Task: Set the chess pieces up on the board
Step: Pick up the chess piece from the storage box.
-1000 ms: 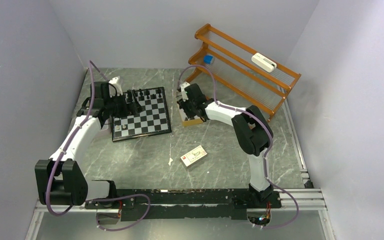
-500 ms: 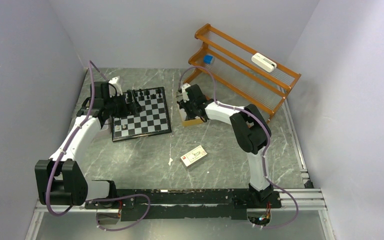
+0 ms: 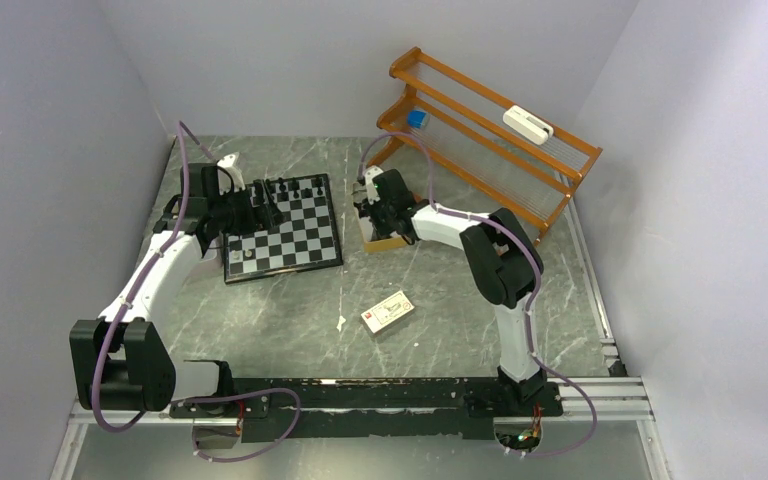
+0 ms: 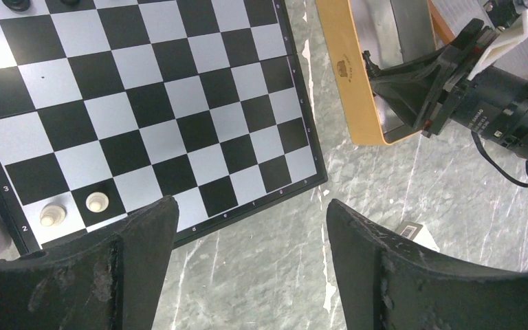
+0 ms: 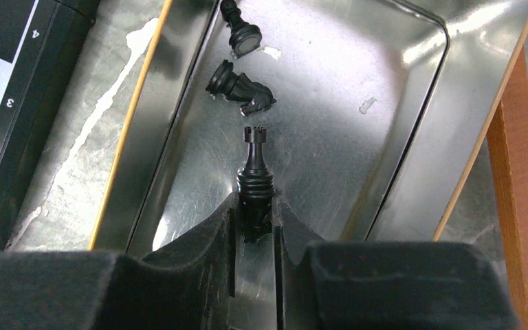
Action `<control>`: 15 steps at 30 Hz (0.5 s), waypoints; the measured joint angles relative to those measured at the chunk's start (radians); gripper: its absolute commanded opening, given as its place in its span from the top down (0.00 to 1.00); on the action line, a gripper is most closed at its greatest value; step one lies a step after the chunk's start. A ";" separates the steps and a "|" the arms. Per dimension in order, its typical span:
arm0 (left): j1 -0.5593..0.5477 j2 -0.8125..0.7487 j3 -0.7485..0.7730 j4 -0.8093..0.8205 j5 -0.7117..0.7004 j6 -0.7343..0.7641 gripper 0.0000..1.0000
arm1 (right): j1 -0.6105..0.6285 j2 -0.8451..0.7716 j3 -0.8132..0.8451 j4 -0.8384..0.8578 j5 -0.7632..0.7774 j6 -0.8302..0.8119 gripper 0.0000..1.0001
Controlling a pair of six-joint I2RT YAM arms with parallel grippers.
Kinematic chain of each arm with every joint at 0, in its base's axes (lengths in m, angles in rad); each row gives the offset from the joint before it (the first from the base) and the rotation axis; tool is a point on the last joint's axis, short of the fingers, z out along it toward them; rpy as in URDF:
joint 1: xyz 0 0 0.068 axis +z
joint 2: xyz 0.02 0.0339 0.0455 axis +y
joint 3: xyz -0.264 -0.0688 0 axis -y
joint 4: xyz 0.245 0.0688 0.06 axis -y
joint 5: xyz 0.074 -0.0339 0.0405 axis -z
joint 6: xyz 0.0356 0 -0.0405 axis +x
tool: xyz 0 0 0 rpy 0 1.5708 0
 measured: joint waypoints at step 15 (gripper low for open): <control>-0.002 0.050 0.039 -0.008 0.063 -0.035 0.23 | -0.001 -0.139 -0.135 0.099 -0.013 -0.004 0.84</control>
